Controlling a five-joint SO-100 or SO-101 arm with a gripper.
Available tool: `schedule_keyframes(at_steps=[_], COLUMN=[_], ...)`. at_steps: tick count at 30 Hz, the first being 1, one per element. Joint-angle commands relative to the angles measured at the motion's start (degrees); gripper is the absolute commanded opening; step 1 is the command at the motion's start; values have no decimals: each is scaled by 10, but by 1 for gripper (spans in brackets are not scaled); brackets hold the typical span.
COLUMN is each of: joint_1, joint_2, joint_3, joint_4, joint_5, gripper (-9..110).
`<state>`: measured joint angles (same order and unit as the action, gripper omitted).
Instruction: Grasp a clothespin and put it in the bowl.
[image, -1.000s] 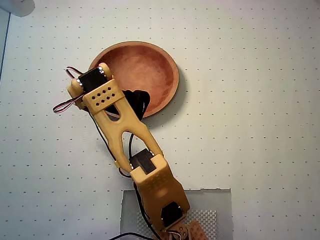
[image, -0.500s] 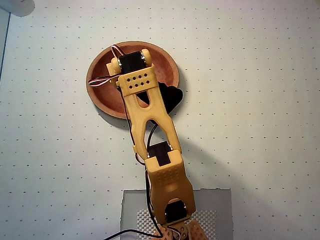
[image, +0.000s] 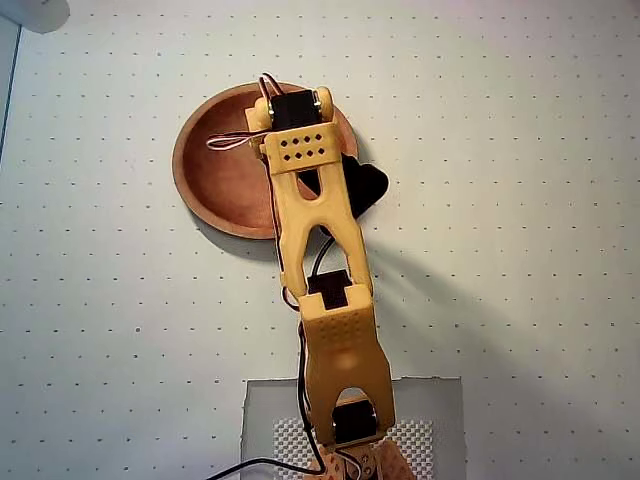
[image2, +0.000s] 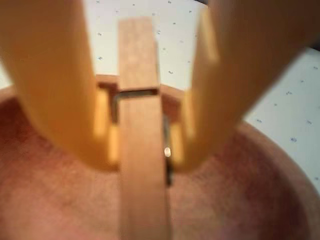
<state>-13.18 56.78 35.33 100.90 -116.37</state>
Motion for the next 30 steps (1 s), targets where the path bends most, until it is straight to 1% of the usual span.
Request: schedule_keyframes(at_steps=[1, 8, 16, 21, 30], joint_1=[5, -2, -18, -33, -90], joint_2=[-25, -120, -178, -192, -210], joint_3=[-101, -232, -307, -313, -315], joint_4=[17, 17, 15, -17, -25], joint_5=[6, 6, 6, 6, 20], gripper=[-3, -3, -3, -3, -3])
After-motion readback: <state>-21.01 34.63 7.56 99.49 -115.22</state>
